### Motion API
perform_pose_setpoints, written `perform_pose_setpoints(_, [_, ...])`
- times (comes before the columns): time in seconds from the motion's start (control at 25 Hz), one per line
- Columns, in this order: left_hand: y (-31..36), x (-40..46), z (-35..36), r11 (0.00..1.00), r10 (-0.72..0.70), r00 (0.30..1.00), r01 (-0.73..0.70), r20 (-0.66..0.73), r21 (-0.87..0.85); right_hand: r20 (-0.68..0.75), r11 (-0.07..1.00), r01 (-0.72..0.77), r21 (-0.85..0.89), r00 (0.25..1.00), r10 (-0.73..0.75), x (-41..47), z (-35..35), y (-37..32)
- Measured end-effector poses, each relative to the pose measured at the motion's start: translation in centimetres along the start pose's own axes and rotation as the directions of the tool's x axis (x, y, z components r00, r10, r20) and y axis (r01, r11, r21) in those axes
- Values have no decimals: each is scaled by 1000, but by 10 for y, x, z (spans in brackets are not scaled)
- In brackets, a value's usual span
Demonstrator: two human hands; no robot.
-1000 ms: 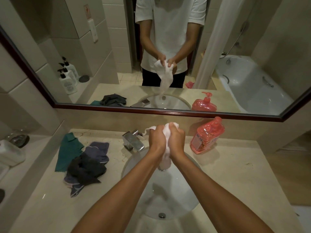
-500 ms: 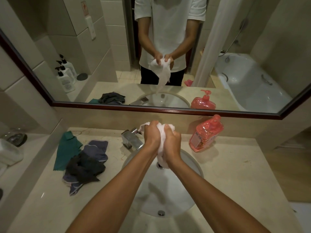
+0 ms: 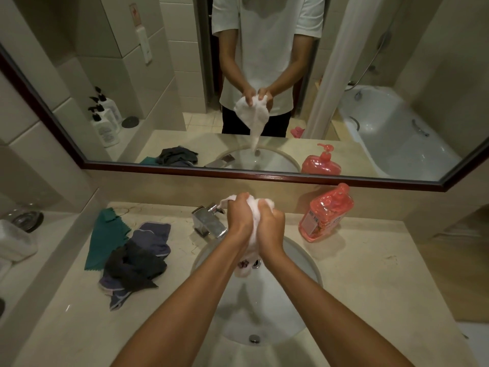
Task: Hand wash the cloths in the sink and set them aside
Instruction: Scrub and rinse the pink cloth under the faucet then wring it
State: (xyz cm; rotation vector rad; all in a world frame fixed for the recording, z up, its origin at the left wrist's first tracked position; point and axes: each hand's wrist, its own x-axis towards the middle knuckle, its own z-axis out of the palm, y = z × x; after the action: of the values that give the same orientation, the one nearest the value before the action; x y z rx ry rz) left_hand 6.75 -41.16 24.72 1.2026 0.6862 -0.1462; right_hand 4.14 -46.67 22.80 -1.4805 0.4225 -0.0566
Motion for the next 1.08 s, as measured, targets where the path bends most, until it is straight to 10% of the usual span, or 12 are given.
perform_pose_setpoints(0.36, [0, -2, -3, 998, -36, 999, 37, 29, -42, 26, 1000, 26, 12, 999, -26, 1, -4, 6])
perform_pose_setpoints(0.84, [-2, 21, -51, 995, 46, 999, -46, 5, 86, 131, 784, -251, 567, 968, 214, 32, -48, -2])
perform_pose_setpoints(1.08, [-12, 4, -23, 929, 109, 992, -125, 66, 349, -3, 956, -102, 275, 994, 107, 21, -20, -11])
